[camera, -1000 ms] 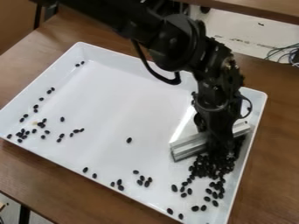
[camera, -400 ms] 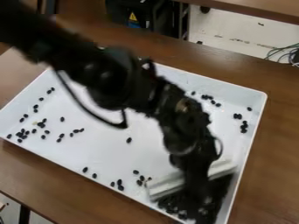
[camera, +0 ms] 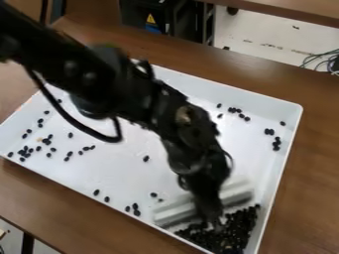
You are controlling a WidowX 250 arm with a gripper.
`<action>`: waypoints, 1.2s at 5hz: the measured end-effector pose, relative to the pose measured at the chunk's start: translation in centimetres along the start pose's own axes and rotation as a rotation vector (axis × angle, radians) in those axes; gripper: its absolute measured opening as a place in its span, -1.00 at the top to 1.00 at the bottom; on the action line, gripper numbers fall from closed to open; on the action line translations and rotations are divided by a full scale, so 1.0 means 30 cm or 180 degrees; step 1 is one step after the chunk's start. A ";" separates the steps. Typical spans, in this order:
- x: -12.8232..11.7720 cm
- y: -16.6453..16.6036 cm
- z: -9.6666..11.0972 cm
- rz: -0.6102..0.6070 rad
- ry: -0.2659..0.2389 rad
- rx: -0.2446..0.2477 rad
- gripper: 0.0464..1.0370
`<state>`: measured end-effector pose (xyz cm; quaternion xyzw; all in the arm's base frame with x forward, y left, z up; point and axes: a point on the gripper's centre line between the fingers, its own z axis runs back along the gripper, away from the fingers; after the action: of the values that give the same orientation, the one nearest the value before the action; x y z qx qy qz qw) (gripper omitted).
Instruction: Sweep into pile
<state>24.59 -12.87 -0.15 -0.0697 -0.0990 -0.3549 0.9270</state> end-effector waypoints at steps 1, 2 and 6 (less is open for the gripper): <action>0.016 0.160 0.054 0.0456 -0.0074 0.0348 0.36; -0.011 0.367 0.118 0.1180 -0.0188 0.0610 0.36; -0.390 0.828 0.138 0.1517 0.0565 0.0821 0.36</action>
<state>32.20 13.84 -0.32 0.0588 -0.0427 -0.1162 0.9906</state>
